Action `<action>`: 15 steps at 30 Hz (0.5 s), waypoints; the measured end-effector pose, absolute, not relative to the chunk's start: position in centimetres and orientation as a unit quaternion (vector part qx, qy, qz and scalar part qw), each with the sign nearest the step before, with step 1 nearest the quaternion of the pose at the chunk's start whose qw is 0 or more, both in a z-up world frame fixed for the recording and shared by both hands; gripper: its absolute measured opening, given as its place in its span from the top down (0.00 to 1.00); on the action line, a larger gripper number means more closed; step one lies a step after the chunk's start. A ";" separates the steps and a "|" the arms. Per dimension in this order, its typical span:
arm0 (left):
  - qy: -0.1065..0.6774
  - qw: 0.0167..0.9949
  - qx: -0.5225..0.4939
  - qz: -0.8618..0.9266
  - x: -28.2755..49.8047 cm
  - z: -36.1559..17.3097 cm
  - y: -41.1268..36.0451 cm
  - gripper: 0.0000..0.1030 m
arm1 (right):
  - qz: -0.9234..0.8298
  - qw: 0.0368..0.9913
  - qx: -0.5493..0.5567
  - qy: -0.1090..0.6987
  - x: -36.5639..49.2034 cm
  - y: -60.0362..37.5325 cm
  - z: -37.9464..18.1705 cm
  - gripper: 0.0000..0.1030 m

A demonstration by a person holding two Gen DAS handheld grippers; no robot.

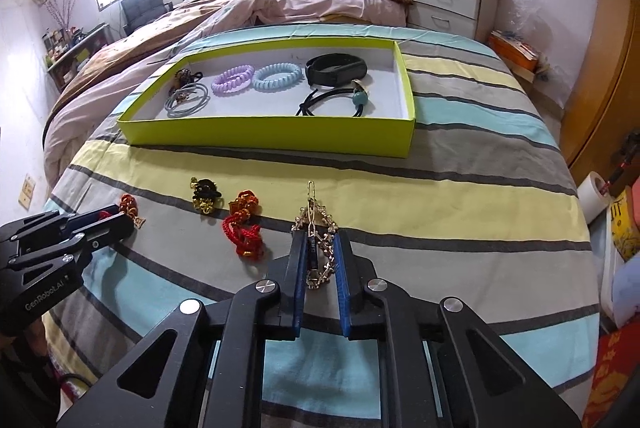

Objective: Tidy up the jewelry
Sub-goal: 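Carry the red ornament in the left tool into the box while the right tool carries the pendant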

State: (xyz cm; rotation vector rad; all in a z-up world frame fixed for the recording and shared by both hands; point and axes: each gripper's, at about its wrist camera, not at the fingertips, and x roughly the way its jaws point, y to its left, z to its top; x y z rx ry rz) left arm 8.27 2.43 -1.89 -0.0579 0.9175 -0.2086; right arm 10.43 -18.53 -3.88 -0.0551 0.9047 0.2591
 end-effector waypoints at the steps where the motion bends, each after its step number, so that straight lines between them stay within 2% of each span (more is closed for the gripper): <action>1: 0.442 0.891 -0.029 -0.101 8.3 -1.9 2.4 0.83 | 0.126 0.891 -0.030 0.436 10.5 -18.4 -3.9 0.87; 8: 0.443 0.891 -0.023 -0.099 8.3 -1.9 2.2 0.83 | 0.130 0.890 -0.066 0.433 10.5 -17.5 -3.9 0.87; 15: 0.444 0.890 -0.031 -0.097 8.4 -1.9 2.2 0.83 | 0.130 0.893 -0.050 0.428 10.2 -18.0 -3.7 0.88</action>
